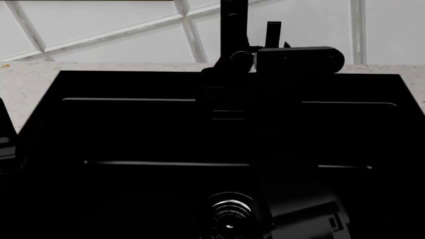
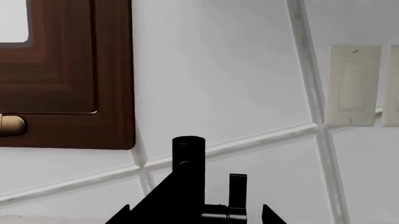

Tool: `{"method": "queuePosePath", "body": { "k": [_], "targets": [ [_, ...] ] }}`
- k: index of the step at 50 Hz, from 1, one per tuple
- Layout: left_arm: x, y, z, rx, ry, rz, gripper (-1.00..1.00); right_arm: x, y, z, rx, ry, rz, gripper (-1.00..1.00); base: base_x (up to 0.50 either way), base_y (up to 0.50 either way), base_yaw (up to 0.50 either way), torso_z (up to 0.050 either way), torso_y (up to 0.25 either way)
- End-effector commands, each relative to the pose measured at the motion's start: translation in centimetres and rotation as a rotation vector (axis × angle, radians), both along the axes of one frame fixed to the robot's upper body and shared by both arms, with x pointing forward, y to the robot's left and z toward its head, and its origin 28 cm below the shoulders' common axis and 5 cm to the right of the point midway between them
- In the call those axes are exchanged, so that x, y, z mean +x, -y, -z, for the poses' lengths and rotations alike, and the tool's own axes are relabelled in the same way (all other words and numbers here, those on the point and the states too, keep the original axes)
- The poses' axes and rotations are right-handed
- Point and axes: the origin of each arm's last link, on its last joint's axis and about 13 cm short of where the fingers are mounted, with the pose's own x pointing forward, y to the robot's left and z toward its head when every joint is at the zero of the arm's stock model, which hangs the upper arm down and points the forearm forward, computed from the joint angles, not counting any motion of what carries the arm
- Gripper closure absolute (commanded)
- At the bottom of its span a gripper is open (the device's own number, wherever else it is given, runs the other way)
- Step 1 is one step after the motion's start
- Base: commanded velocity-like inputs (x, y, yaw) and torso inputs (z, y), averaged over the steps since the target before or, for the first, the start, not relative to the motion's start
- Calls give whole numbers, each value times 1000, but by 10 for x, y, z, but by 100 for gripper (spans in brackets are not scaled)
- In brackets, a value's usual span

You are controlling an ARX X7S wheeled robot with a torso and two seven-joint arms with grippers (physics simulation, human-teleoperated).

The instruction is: Turn the sink spout to the right.

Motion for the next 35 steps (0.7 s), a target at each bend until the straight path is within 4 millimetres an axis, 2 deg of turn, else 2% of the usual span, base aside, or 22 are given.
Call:
{"method": "queuePosePath", "body": {
  "k": [1,35],
  "targets": [
    [0,0,0,0,0,0,-100,0,7,1,2,9,36,-100,0,0,0,0,0],
    [-1,0,0,0,2,0,-100,-1,27,2,-7,14,132,-100,0,0,0,0,0]
  ]
}}
